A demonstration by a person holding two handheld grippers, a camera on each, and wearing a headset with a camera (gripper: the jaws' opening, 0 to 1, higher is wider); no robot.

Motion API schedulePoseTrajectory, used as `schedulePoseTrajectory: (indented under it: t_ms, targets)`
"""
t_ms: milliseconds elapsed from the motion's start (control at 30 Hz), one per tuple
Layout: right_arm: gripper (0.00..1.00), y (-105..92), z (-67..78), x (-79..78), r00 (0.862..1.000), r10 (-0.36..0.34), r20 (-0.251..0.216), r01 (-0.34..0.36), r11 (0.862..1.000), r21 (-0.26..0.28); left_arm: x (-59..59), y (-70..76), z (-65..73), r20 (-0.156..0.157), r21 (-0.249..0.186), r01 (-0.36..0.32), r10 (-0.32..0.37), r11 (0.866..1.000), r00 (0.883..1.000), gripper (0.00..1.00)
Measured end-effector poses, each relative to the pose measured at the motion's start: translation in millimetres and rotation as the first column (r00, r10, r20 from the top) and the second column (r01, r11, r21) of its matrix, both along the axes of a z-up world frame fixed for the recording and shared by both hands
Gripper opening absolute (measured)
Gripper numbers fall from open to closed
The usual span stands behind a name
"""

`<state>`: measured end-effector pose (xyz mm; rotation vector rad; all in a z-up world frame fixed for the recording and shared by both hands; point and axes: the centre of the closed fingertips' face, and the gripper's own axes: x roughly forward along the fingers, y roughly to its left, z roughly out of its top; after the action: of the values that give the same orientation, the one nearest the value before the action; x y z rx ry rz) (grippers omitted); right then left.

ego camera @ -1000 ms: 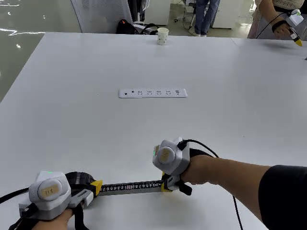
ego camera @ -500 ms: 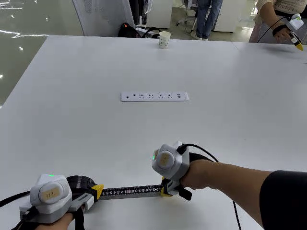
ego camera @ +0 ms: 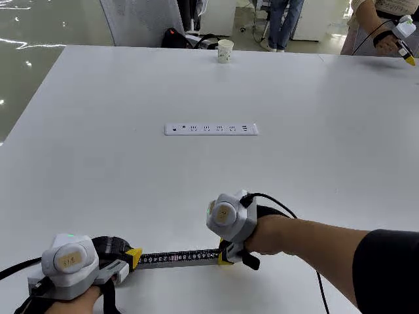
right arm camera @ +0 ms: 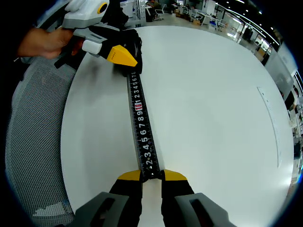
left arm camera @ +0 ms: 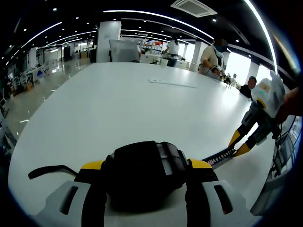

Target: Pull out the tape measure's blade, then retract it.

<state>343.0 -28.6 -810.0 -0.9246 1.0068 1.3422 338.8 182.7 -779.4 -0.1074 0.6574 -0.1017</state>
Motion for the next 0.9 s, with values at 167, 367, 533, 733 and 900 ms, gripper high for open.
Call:
schedulePoseTrajectory:
  t_ms: [167,367,533,733,900]
  targets:
    - [0.11,1.1,0.1,-0.2,1.0,0.0,0.001,0.0,1.0,0.0,0.0,-0.1,-0.2,-0.001,0.0,0.0,0.0,1.0,1.0,0.63]
    - [0.11,3.0,-0.5,0.3,1.0,0.0,0.0,0.0,1.0,0.002,0.2,-0.1,-0.1,0.0,0.0,0.0,0.0,1.0,1.0,0.63]
    - [0.11,4.4,-0.2,0.0,1.0,-0.002,-0.003,0.002,1.0,0.004,0.1,-0.6,0.3,-0.001,-0.001,0.001,-0.001,1.0,1.0,0.63]
    - [0.11,6.2,0.0,-0.2,1.0,-0.003,-0.007,0.003,1.0,0.005,0.4,-0.6,0.1,-0.001,-0.001,0.001,-0.001,1.0,1.0,0.63]
    - [0.11,7.7,-0.5,-0.1,1.0,-0.001,-0.005,0.001,1.0,0.006,0.4,-0.7,0.3,-0.001,-0.001,0.001,-0.001,1.0,1.0,0.63]
